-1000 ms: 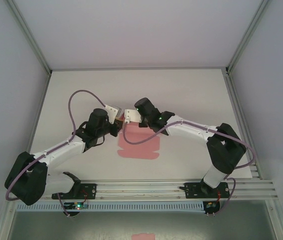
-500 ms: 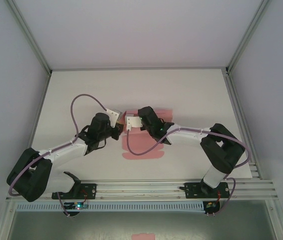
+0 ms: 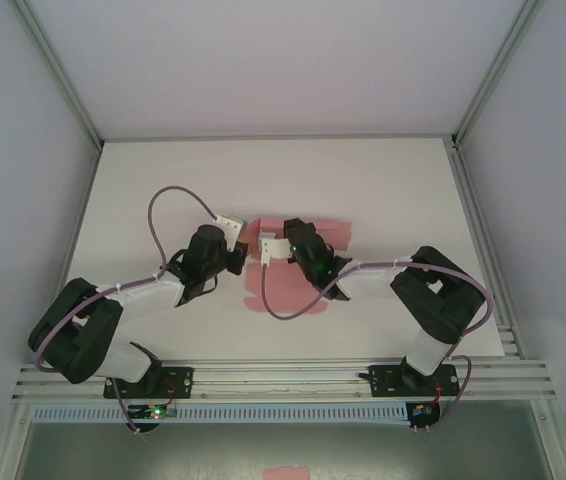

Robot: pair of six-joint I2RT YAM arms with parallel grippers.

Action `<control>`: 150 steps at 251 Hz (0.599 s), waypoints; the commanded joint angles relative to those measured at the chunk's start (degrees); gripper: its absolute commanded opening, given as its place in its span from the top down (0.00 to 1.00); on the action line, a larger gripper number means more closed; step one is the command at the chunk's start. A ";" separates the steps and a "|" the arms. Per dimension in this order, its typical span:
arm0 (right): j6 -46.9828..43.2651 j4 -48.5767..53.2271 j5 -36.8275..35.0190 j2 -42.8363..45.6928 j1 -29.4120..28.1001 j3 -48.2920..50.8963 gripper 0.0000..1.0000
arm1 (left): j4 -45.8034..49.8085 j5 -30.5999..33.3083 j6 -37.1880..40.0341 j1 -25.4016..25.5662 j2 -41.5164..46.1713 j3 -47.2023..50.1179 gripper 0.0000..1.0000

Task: Assemble paper box

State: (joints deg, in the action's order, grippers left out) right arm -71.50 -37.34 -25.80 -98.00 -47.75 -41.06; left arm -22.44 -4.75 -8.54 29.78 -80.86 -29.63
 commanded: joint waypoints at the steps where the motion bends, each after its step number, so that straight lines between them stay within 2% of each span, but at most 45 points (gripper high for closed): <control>1: 1.19 -0.68 -1.79 -2.17 -4.69 4.11 1.00 | -6.43 0.91 -1.97 1.74 0.01 2.97 0.93; 37: 1.70 -6.64 -6.69 -3.12 -7.75 8.18 1.00 | -4.78 3.86 -2.08 4.95 2.06 5.54 0.94; 61: 1.64 -7.55 -7.99 -1.92 -8.58 9.28 1.00 | -5.11 2.92 -3.54 5.68 4.41 7.48 0.93; 73: 1.22 -6.96 -8.55 -1.33 -9.09 9.87 1.00 | -4.88 1.74 -4.09 5.94 6.19 8.26 0.89; 88: 0.93 -7.12 -9.16 -0.97 -9.47 10.56 1.00 | -2.85 1.14 -4.71 6.16 8.79 8.45 0.79; 100: 1.19 -7.49 -9.59 -0.94 -9.62 10.88 1.00 | -1.48 1.90 -4.80 6.25 10.81 8.71 0.62; 119: 0.66 -8.65 -9.89 -0.88 -9.81 11.45 1.00 | 1.33 5.22 -5.15 6.25 14.58 8.72 0.58; 127: 0.37 -8.40 -9.89 -0.95 -9.82 11.45 1.00 | 2.72 7.04 -5.73 6.21 16.29 8.46 0.48; 140: 0.16 -8.01 -10.39 -1.27 -9.90 11.13 1.00 | 5.89 9.10 -5.88 6.19 19.45 7.52 0.38; 150: -0.19 -8.06 -10.56 -1.48 -9.98 11.11 1.00 | 8.18 10.94 -5.87 6.15 22.01 7.03 0.26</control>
State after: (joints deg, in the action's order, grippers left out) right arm -70.70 -50.26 -36.60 -98.24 -56.90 -31.62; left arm -21.28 -0.21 -13.02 35.31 -65.12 -21.02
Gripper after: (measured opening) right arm 0.049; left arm 0.613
